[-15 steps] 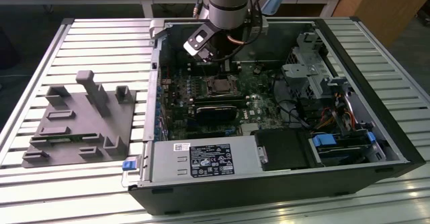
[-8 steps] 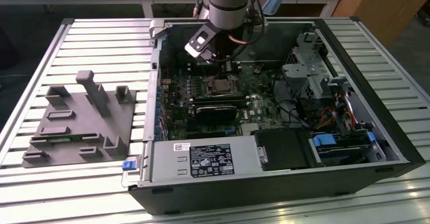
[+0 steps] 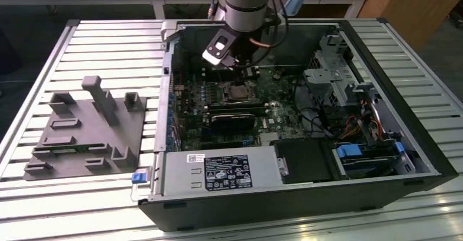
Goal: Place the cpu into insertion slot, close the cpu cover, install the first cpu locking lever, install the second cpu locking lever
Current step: 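Close the cpu cover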
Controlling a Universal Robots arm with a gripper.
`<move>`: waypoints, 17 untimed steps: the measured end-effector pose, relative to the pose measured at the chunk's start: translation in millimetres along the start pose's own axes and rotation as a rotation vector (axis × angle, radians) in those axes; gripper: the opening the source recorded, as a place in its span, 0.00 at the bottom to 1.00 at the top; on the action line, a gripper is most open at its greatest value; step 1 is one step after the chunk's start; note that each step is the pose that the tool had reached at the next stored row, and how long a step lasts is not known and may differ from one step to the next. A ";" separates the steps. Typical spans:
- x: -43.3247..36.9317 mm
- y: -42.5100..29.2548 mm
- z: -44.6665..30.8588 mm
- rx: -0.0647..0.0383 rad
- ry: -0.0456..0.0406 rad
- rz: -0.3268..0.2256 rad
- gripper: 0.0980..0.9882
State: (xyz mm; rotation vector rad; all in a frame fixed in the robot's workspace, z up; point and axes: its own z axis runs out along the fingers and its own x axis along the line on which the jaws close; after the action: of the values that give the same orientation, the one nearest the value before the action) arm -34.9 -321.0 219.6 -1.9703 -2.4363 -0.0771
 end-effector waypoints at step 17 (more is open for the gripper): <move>0.0 0.0 1.1 0.014 -0.0033 -0.309 0.01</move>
State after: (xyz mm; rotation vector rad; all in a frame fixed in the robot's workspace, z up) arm -34.9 -321.0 218.5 -1.5719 -2.7126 -0.0575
